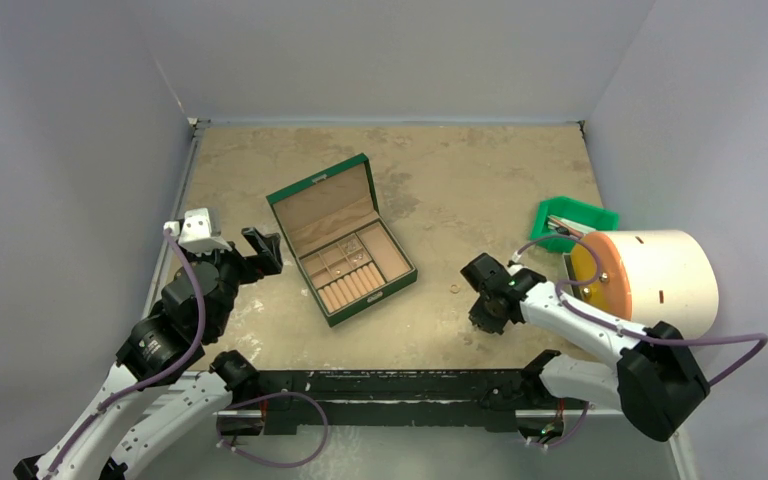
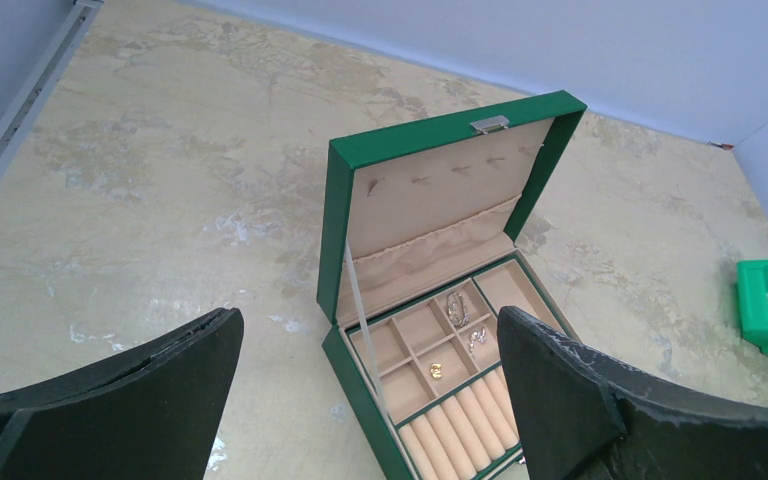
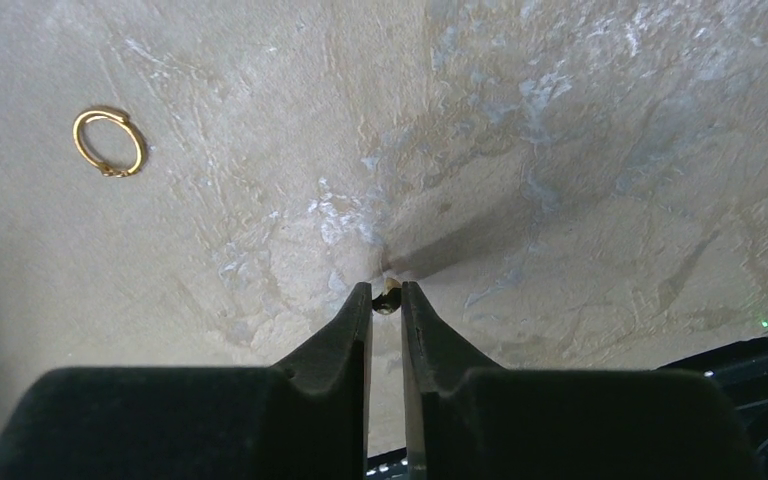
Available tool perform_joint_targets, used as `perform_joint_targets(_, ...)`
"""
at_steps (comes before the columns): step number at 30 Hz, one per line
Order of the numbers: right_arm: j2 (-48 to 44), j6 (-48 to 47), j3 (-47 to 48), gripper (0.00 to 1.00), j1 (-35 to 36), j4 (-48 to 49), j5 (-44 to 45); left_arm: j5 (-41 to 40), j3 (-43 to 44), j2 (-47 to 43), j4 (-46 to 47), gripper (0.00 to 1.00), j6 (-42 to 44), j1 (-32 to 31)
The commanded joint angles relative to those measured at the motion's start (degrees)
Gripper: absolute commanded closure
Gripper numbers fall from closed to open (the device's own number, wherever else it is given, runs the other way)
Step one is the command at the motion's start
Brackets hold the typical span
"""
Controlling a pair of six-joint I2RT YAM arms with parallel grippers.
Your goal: Organize the mixed jewelry
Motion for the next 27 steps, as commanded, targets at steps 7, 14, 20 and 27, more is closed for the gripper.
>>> perform_joint_targets(7, -3.26, -2.20, 1.27, 1.00, -0.05, -0.48, 2.21, -0.13, 1.89, -0.01, 1.99, 0.01, 0.19, 0.30)
perform_joint_targets(14, -1.74, -8.92, 5.23, 1.00, -0.04, 2.24, 2.63, -0.14, 1.88, -0.04, 2.02, 0.02, 0.19, 0.29)
perform_joint_targets(20, 0.81, -16.11, 10.12, 1.00, -0.05, 6.45, 2.70, -0.22, 1.91, -0.18, 1.98, 0.01, 0.19, 0.28)
perform_joint_targets(27, 5.12, -23.29, 16.41, 1.00, 0.36, 12.54, -1.82, -0.40, 1.96, -0.58, 1.98, 0.02, 0.15, 0.31)
